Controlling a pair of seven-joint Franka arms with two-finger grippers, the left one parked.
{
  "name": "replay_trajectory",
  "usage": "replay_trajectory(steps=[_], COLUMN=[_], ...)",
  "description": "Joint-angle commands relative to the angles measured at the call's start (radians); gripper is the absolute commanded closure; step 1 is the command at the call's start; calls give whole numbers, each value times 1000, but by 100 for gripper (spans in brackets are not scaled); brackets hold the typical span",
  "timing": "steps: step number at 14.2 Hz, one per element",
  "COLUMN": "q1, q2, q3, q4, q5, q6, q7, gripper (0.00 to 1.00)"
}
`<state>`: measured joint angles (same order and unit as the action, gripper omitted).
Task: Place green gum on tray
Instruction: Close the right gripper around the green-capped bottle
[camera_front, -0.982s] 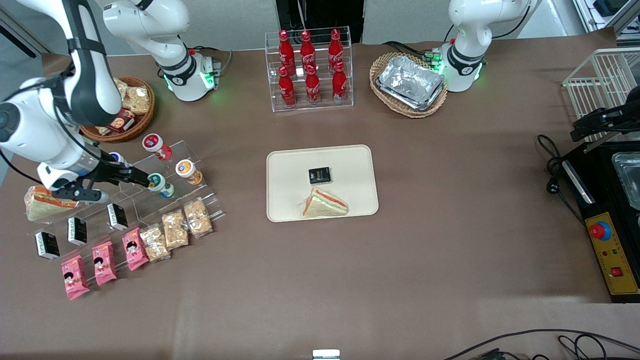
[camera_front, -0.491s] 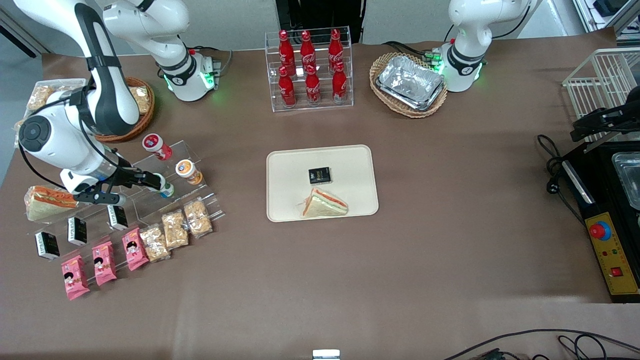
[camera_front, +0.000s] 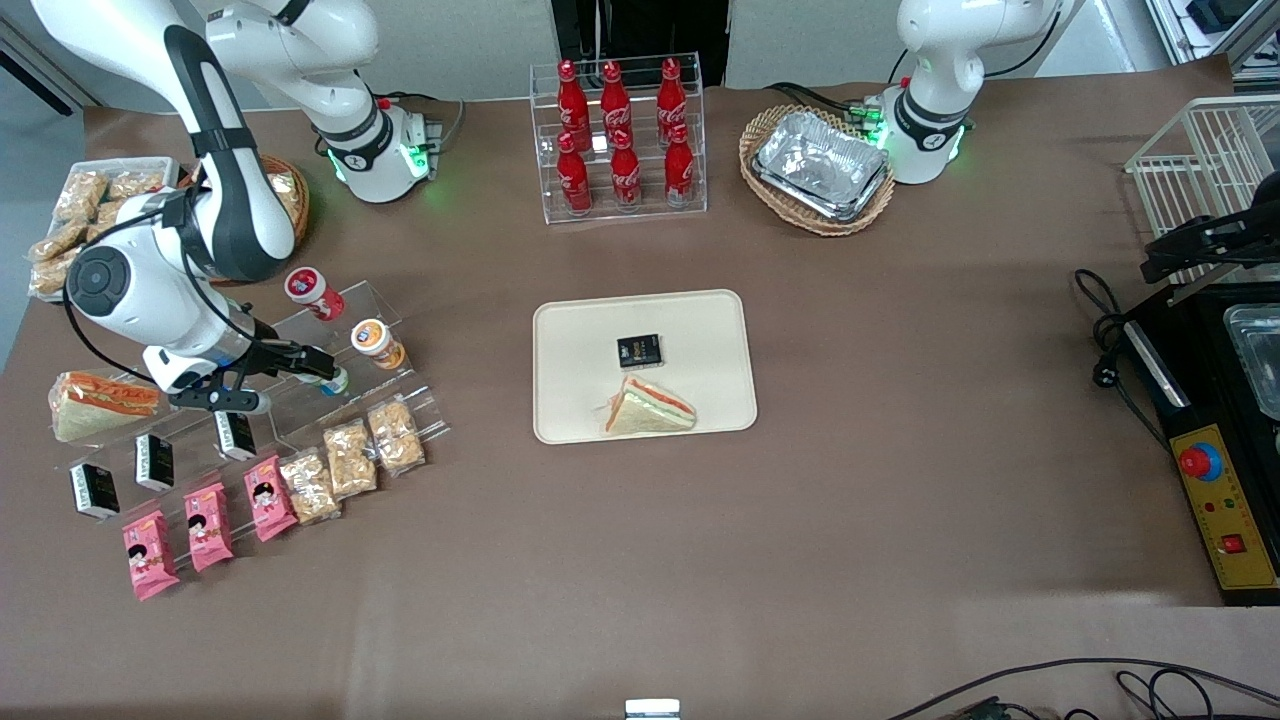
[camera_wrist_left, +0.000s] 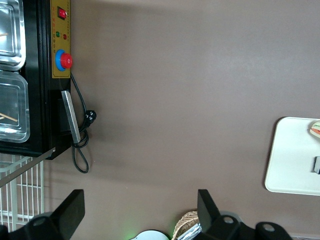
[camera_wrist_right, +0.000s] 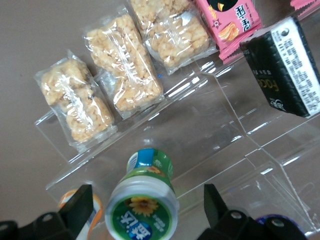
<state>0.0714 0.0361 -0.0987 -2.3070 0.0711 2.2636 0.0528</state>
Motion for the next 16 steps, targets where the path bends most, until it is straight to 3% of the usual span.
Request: replay_trajectory(steps=[1,5,6,8,16], q1=[5,7,4,2,1], q2=[-1,-10,-15,-30,-33], q3=[-1,-1,-3,-6,-7], q4=[-22,-17,-9,32,476], q5=[-8,-8,-7,-7,-7], q6=[30,8,-4,-48,-551], q7=[-8,-60,-73,-87,-90], gripper=[16,63,70,71,70])
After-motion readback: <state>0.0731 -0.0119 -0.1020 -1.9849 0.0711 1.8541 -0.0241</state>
